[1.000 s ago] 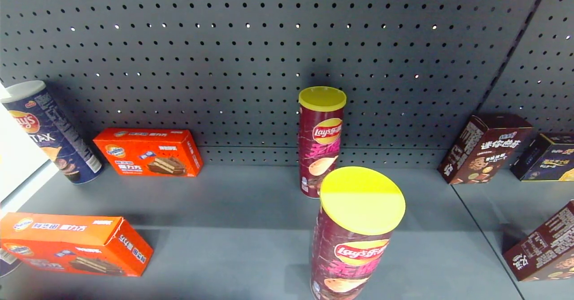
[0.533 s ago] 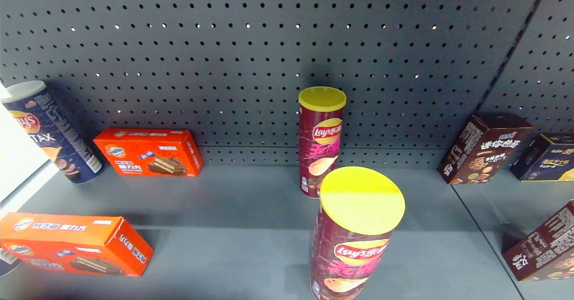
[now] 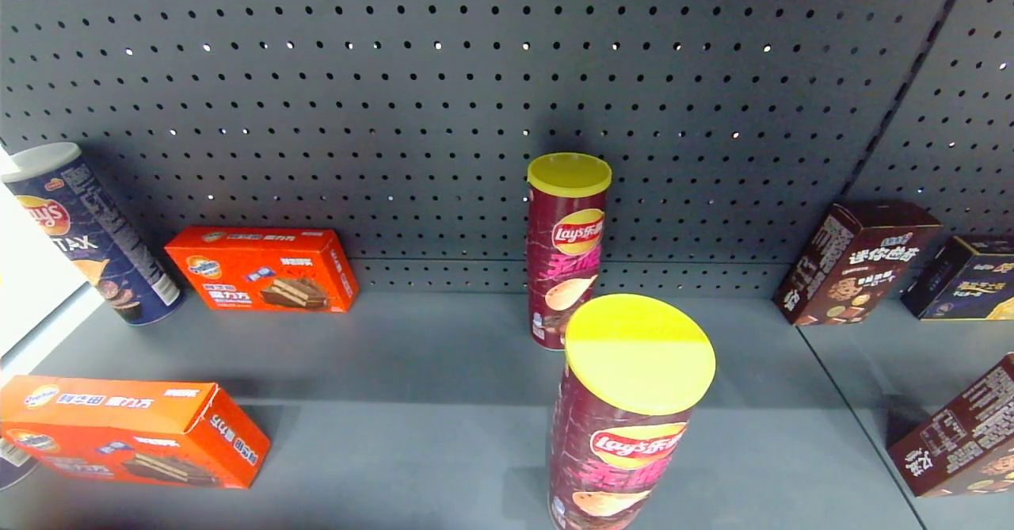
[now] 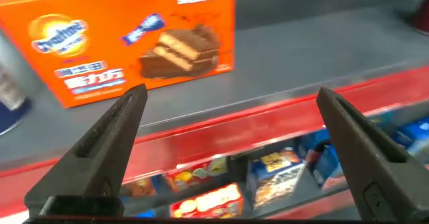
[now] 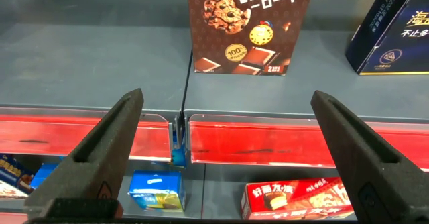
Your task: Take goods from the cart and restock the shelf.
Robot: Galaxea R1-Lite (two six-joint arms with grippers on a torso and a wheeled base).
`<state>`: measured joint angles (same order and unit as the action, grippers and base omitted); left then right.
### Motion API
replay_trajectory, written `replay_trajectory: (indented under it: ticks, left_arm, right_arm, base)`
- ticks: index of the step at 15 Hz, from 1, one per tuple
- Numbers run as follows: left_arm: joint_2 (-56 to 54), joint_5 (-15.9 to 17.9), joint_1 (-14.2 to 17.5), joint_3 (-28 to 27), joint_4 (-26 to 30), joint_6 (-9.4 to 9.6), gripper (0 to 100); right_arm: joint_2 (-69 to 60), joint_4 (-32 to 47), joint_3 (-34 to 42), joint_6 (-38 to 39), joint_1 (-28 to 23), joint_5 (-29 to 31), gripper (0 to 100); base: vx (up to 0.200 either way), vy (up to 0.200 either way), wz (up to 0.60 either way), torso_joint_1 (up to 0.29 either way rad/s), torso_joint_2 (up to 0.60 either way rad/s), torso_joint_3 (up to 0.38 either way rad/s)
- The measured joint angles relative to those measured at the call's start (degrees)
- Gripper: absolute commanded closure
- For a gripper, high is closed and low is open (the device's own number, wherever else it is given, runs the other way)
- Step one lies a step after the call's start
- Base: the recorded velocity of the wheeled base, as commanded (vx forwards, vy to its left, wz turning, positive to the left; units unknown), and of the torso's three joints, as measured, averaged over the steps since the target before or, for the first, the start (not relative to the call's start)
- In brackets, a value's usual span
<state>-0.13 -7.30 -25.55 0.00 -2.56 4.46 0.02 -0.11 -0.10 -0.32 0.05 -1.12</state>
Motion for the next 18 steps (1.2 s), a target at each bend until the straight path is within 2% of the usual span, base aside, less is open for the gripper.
replay_trajectory:
  ticks: [4, 6, 7, 8, 10, 12, 13, 14, 16, 18]
  left_arm:
    - [0.00, 3.50, -0.02, 0.00, 0.05, 0.51, 0]
    - [0.00, 10.09, -0.02, 0.00, 2.01, 0.10, 0]
    - [0.00, 12.08, -0.07, 0.00, 2.72, -0.09, 0]
    - [0.00, 12.50, -0.88, 0.00, 2.78, -0.52, 0]
    - [0.00, 11.42, -4.68, 0.00, 2.80, -2.33, 0]
    - [0.02, 10.63, -9.64, 0.00, 2.80, -2.88, 0]
    - [0.02, 10.53, -11.02, 0.00, 2.83, -2.63, 0]
    - [0.02, 10.39, -11.63, 0.00, 2.83, -2.52, 0]
    - [0.02, 9.29, -12.01, -0.10, 2.89, -3.78, 0]
    - [0.02, 8.94, -12.37, -0.16, 2.96, -4.06, 0]
  right_arm:
    - [0.00, 0.00, 0.02, 0.00, 0.05, 0.00, 0]
    - [0.00, 0.00, 0.02, 0.00, 0.05, 0.00, 0]
    - [0.00, 0.00, 0.02, 0.00, 0.02, -0.05, 0]
    - [0.00, 0.00, 0.02, 0.00, 0.00, -0.02, 0]
    - [0.00, 0.01, 0.02, 0.00, 0.00, 0.00, 0]
    - [0.00, 0.00, 0.02, 0.00, 0.05, -0.02, 0]
    - [0.00, 0.01, 0.05, -0.01, 0.05, 0.00, 0]
    - [0.00, 0.00, 0.05, 0.00, 0.05, 0.00, 0]
    - [0.00, 0.04, 0.05, -0.01, 0.05, -0.02, 0]
    - [0.00, 0.04, 0.05, -0.01, 0.02, -0.05, 0]
  base:
    - [0.000, 0.000, 0.00, 0.000, 0.00, 0.000]
    - [0.000, 0.000, 0.00, 0.000, 0.00, 0.000]
    - [0.000, 0.000, 0.00, 0.000, 0.00, 0.000]
    - [0.000, 0.000, 0.00, 0.000, 0.00, 0.000]
    - [0.000, 0.000, 0.00, 0.000, 0.00, 0.000]
    - [0.000, 0.000, 0.00, 0.000, 0.00, 0.000]
    - [0.000, 0.000, 0.00, 0.000, 0.00, 0.000]
    - [0.000, 0.000, 0.00, 0.000, 0.00, 0.000]
    - [0.000, 0.000, 0.00, 0.000, 0.00, 0.000]
    - [0.000, 0.000, 0.00, 0.000, 0.00, 0.000]
